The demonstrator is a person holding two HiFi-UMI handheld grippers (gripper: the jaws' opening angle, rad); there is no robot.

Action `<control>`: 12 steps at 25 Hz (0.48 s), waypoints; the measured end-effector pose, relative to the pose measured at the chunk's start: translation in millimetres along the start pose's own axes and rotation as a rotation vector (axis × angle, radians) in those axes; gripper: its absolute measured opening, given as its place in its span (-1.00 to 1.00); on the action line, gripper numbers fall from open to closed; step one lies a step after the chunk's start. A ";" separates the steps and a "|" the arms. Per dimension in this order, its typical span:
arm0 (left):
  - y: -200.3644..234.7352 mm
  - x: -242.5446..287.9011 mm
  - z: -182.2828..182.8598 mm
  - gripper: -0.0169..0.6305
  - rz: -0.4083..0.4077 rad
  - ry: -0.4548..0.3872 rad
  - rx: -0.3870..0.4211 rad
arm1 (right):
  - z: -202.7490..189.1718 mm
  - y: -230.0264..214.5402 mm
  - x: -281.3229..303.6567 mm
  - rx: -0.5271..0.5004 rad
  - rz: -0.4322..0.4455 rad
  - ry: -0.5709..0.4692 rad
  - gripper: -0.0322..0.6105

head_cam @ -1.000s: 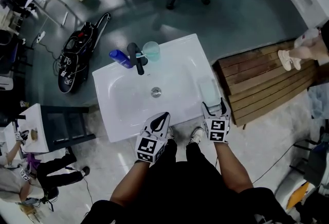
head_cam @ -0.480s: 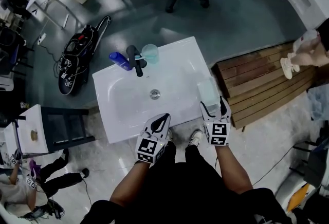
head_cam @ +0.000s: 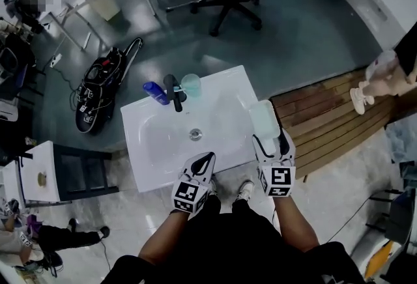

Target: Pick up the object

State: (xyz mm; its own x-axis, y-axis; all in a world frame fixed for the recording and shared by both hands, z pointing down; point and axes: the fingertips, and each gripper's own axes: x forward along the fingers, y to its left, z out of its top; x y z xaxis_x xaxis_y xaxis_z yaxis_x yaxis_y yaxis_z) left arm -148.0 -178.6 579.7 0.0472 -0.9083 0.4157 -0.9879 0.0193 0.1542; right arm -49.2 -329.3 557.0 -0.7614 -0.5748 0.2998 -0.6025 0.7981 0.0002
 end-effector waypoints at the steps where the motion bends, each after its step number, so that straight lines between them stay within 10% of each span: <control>1: 0.3 0.1 2.3 -0.91 -0.002 -0.005 0.002 | 8.9 1.3 -1.6 0.003 0.002 -0.018 0.25; 12: 1.9 3.4 46.1 -0.91 -0.017 -0.092 0.053 | 92.3 14.0 -19.7 0.018 0.033 -0.179 0.25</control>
State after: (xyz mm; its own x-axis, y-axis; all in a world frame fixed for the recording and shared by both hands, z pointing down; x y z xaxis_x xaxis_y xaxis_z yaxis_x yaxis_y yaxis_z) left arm -156.5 -200.9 540.0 0.0523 -0.9430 0.3287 -0.9936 -0.0163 0.1115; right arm -64.8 -323.5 463.0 -0.8105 -0.5723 0.1247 -0.5792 0.8148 -0.0250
